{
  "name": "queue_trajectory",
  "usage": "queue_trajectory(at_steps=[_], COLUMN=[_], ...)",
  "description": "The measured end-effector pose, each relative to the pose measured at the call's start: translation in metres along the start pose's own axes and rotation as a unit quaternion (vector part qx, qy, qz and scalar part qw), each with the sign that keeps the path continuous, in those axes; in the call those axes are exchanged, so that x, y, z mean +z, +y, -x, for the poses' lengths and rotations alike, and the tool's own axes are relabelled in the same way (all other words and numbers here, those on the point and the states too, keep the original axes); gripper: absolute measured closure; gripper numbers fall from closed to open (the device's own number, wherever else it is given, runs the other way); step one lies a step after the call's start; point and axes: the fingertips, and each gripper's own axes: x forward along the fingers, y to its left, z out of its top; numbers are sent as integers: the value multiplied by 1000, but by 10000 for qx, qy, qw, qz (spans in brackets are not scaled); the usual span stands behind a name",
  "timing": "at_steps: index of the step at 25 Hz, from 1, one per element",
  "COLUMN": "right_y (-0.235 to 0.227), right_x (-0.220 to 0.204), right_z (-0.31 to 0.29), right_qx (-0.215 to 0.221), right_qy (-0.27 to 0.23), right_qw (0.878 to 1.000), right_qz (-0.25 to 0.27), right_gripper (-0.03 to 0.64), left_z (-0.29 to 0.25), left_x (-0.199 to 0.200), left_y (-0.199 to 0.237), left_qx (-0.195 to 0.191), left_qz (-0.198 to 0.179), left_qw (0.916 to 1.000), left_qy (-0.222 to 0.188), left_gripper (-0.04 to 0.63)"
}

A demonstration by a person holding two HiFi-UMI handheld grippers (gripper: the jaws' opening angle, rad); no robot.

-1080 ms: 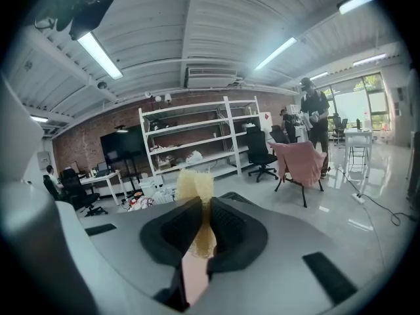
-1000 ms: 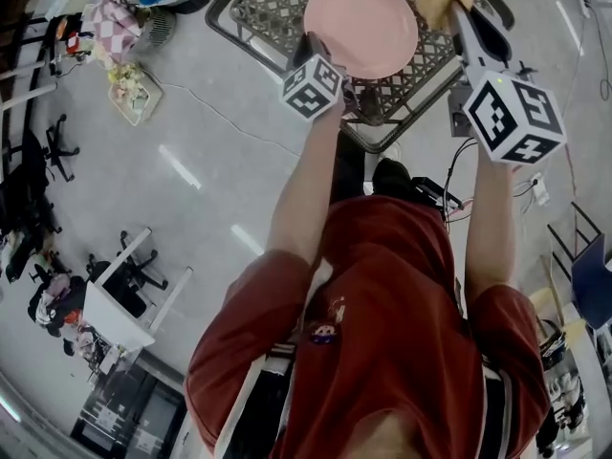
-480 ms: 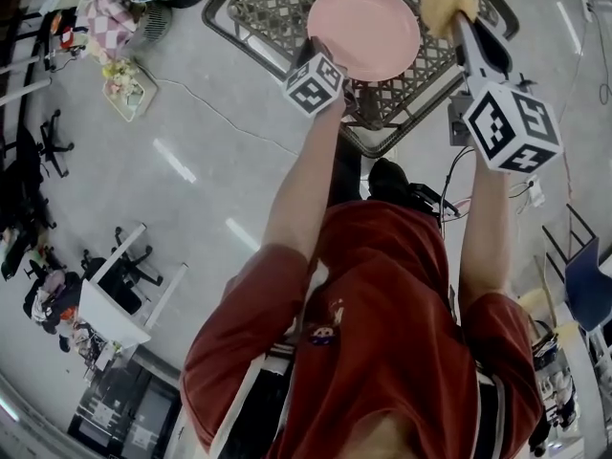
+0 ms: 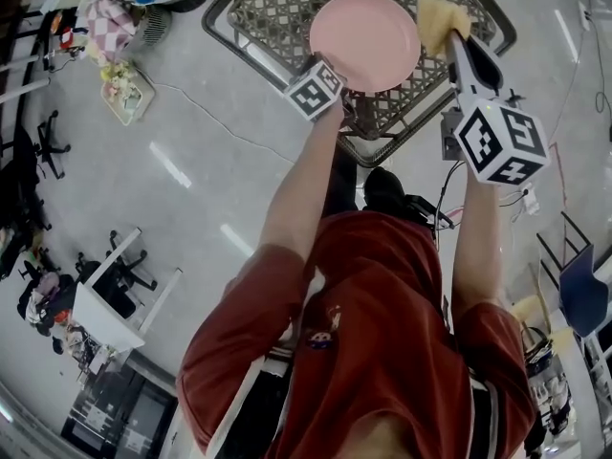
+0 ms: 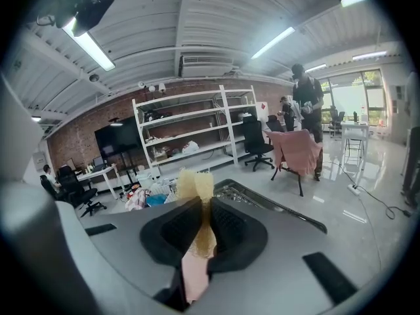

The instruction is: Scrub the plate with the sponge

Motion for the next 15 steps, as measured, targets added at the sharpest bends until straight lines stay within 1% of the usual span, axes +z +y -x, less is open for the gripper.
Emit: queue_trajectory(at_steps=[6,9,11,12,13,14,15], right_y=[2,6,6,7,7,7,8], right_x=[-1,-2,0,1,2,3,4], right_z=[0,1,2,2,3,4,5], right_qx=[10,27,31,32,31,30,32], right_qy=[23,8,-11,-25,-42,-63,-88], right_qw=[10000,10000,10000,10000,10000,10000,10000], right_qz=[-5,14,16,18,22,23,20], right_gripper=[572,572,572,572,572,572,572], left_z=[-4,-5,-4,-3,-2,-2,0], left_x=[1,-1,1,2,3,5,7], left_y=[-4,-6,-7,-7,-7,-8,-8], left_qx=[-6,-162,-216,-226,-238,-249,-252], left_qz=[-113,-44,-61,-80,-99,-129,-188], left_qw=[9998,9995,9995,9995,9995,9994,9994], left_qy=[175,252,220,203,196,182,146], left_gripper=[572,571,570,557,514,484,479])
